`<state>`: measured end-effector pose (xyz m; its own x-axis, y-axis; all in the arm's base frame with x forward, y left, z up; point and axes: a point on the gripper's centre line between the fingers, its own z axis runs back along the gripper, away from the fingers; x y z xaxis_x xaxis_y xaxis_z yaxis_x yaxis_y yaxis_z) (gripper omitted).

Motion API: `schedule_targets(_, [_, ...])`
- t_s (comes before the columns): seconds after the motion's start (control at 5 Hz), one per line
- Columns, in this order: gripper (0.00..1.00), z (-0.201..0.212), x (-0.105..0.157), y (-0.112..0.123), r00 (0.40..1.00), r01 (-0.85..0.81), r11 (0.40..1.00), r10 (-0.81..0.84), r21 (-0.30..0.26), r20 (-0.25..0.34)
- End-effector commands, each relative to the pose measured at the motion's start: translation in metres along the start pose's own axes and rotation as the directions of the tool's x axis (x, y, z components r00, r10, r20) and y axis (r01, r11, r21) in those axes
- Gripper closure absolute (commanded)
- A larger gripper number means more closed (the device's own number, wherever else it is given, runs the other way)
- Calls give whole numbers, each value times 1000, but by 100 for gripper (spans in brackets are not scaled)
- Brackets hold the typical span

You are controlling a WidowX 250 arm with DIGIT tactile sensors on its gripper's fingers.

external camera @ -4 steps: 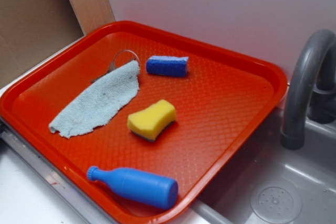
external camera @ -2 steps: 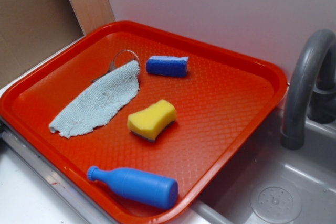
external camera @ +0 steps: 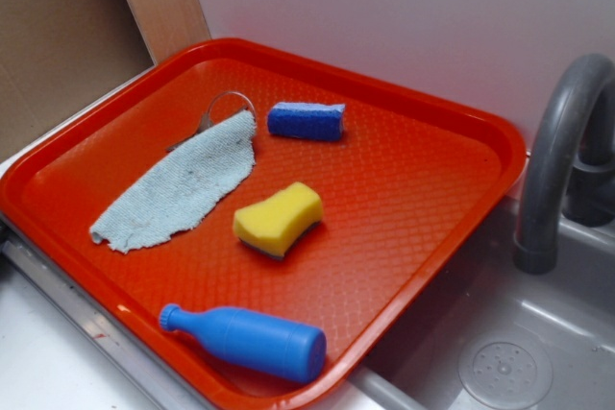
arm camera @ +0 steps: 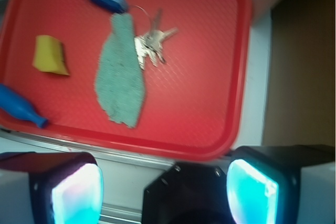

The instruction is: Grab the green sponge.

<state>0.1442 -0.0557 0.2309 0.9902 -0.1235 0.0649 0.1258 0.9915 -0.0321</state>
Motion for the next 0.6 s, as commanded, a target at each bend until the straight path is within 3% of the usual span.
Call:
schedule_targets(0.0, [0,7,28,-57,973,204,979,-202,-9,108])
schedule_targets(0.2, [0,0,36,-83,961,214,972,-192,-93,198])
schedule_targets(0.4, [0,-9,50,-107,960,198,977,-178,-76,216])
